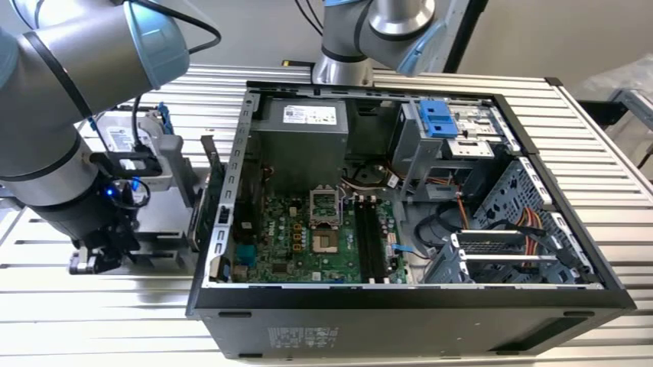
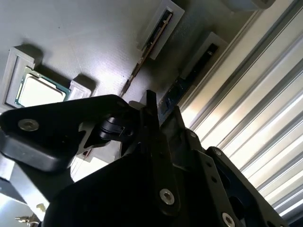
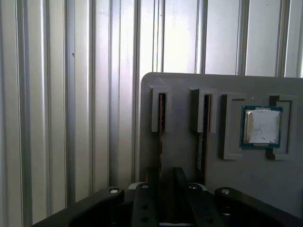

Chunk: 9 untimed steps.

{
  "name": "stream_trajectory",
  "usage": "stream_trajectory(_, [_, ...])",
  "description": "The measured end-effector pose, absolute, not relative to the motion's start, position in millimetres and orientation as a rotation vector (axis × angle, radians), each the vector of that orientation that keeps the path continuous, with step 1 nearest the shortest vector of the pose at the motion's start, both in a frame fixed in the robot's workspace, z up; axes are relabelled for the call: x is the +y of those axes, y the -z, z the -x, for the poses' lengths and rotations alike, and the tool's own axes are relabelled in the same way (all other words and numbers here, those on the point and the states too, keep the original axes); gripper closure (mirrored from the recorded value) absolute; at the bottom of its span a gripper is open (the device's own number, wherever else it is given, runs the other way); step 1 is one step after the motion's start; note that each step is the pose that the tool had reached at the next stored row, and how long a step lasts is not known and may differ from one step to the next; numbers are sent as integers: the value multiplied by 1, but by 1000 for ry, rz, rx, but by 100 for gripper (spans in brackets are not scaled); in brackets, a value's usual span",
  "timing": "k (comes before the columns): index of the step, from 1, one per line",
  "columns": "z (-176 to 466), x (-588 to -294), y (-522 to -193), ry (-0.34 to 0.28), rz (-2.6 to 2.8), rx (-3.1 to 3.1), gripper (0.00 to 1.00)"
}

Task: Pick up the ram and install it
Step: 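Pick up the ram and move it above insertion slot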

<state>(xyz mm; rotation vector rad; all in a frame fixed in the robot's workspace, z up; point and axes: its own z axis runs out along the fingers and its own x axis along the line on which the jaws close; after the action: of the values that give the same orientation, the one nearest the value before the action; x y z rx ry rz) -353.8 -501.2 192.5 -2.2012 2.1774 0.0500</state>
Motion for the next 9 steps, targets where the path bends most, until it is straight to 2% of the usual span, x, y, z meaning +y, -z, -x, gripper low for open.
stream_trajectory(9, [354,-501,-192,-50,2201,2177,100])
